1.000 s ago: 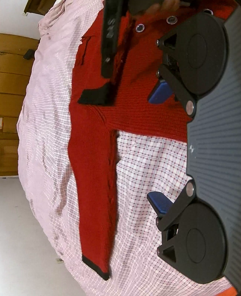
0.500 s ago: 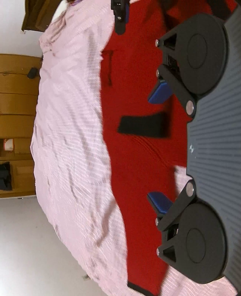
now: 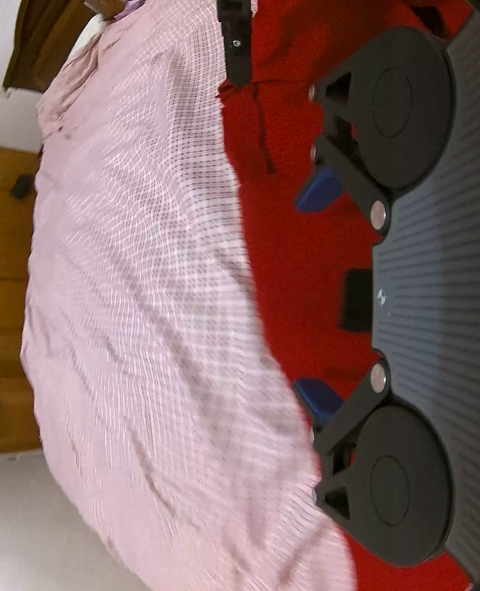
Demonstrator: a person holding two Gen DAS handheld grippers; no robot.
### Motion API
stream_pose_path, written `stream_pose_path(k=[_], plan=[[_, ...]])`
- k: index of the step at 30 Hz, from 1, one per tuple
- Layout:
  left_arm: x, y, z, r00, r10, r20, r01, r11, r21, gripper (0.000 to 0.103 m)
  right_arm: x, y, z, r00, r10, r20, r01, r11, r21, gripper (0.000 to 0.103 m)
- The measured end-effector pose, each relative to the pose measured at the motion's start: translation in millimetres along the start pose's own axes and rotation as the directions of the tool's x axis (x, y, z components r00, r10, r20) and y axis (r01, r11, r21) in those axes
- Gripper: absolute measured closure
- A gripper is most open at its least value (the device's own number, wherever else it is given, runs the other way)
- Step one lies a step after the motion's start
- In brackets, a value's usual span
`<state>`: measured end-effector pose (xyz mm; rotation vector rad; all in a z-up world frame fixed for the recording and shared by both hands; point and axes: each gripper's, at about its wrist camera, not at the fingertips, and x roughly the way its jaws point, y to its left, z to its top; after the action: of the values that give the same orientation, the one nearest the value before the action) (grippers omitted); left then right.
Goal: Fold small clothes
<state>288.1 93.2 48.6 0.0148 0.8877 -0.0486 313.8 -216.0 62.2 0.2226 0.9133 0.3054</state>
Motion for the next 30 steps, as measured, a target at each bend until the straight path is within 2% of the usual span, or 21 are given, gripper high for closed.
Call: stream_pose_path(k=[3,6,9,12,14,15,17,20,23,24,30], plan=[[19.5,-2.4,20.5,1.000,-0.022,0.002,0.022,0.999,0.029,0.025,12.4,-12.9,7.3,1.000,-0.015,-0.002,0.015,1.000,-0.017,0.038],[36.0,-5.2,38.7,0.998,-0.061,0.010,0.061,0.996,0.060,0.026,23.6,-23.0,10.4,1.000,-0.009,-0.014,0.008,0.999,-0.052,0.038],[53.5,-7.7,50.3,0.995,-0.100,-0.006,0.100,0.991,0.093,0.026,37.9,-28.4,8.4,0.997,0.038,-0.064,-0.043,0.996,-0.081,0.036],[65.8,-3.6,54.4,0.991,-0.134,-0.013,0.134,0.988,0.076,0.025,39.1,-24.6,-1.6,0.996,0.063,-0.064,-0.073,0.982,-0.175,0.037],[70.6,1.7,52.7,0.986,-0.163,-0.017,0.164,0.986,0.042,0.024,33.7,-21.2,-9.6,0.995,0.086,-0.055,-0.096,0.969,-0.226,0.059],[70.8,4.0,50.8,0.984,-0.177,-0.015,0.177,0.984,0.030,0.024,29.1,-20.4,-12.7,0.994,0.095,-0.047,-0.104,0.966,-0.238,0.076],[70.6,8.6,46.2,0.978,-0.209,-0.009,0.209,0.978,0.016,0.024,13.3,-20.7,-17.9,0.990,0.143,-0.018,-0.142,0.954,-0.265,0.086],[65.5,16.7,40.6,0.967,-0.256,0.009,0.256,0.967,0.000,0.024,-15.9,-28.8,-29.5,0.968,0.249,0.025,-0.232,0.929,-0.287,0.089],[61.1,25.5,37.3,0.958,-0.287,0.020,0.288,0.957,-0.033,0.024,-37.2,-30.2,-43.0,0.951,0.309,0.028,-0.283,0.902,-0.326,0.090],[59.8,28.2,36.7,0.956,-0.291,0.024,0.292,0.955,-0.046,0.024,-41.6,-29.4,-48.5,0.950,0.312,0.017,-0.287,0.894,-0.344,0.093],[40.6,42.2,28.0,0.938,-0.335,0.086,0.342,0.935,-0.097,0.024,-43.6,-22.8,-71.1,0.959,0.278,-0.057,-0.272,0.845,-0.460,0.094]])
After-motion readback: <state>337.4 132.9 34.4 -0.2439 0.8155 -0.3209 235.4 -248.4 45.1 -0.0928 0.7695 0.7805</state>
